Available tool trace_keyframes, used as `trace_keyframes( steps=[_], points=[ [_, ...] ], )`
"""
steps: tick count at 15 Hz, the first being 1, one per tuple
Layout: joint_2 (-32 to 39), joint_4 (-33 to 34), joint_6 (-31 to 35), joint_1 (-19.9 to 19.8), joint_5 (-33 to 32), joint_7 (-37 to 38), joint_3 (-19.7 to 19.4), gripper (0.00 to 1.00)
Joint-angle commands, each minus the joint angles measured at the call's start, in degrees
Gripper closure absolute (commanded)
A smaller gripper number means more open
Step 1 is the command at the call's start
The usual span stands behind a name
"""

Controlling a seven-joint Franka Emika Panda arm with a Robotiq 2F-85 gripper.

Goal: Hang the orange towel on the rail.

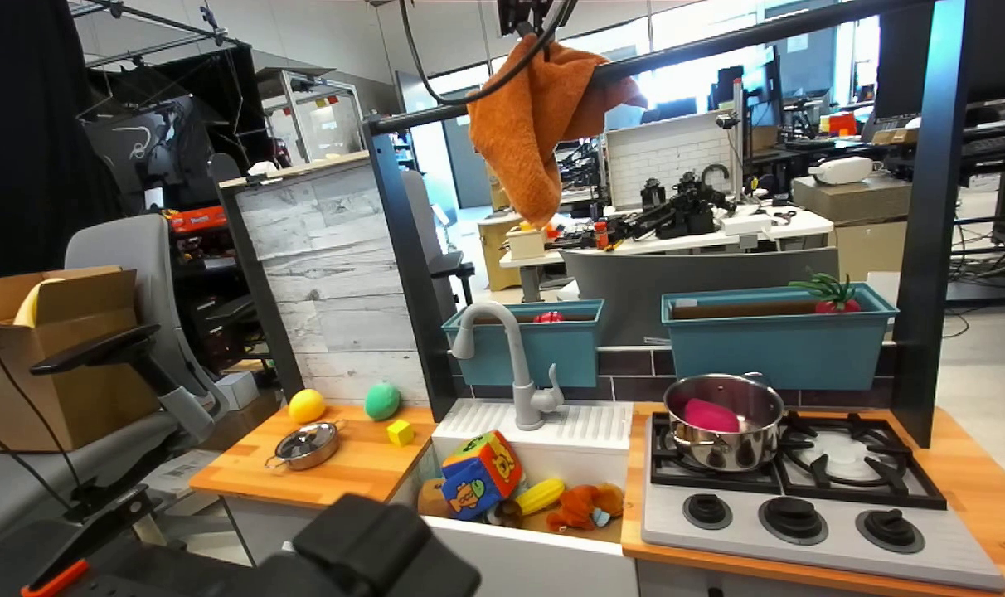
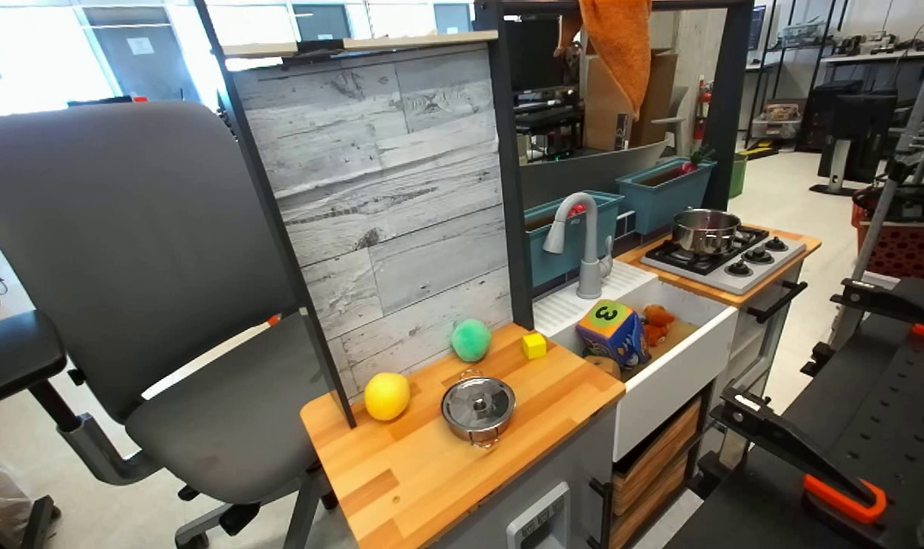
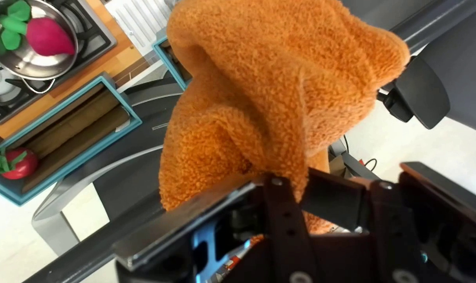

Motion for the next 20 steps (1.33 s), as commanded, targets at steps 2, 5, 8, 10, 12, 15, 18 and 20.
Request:
trace_keyframes(
  steps=[2, 5, 8, 10, 12, 15, 18, 20],
  points=[
    [2.4, 4.9, -1.3, -1.0, 1.4, 1.4, 0.7, 0.64],
    [2.2, 5.3, -1.4, -1.2, 1.6, 1.1, 0.8, 0.42],
    [2.0, 5.4, -1.6, -1.3, 1.7, 1.0, 0.8, 0.2],
    [1.8, 5.3, -1.4, -1.3, 1.8, 0.9, 0.7, 0.05],
    [1.6, 5.1, -1.2, -1.3, 1.8, 0.7, 0.7, 0.0],
    [1.3, 5.0, -1.8, -1.3, 1.7, 0.2, 0.8, 0.0],
    [0.8, 3.2, -0.4, -0.4, 0.7, 0.5, 0.0, 0.0],
    [0.8, 3.2, -0.8, -0.4, 0.7, 0.5, 0.0, 0.0]
  ],
)
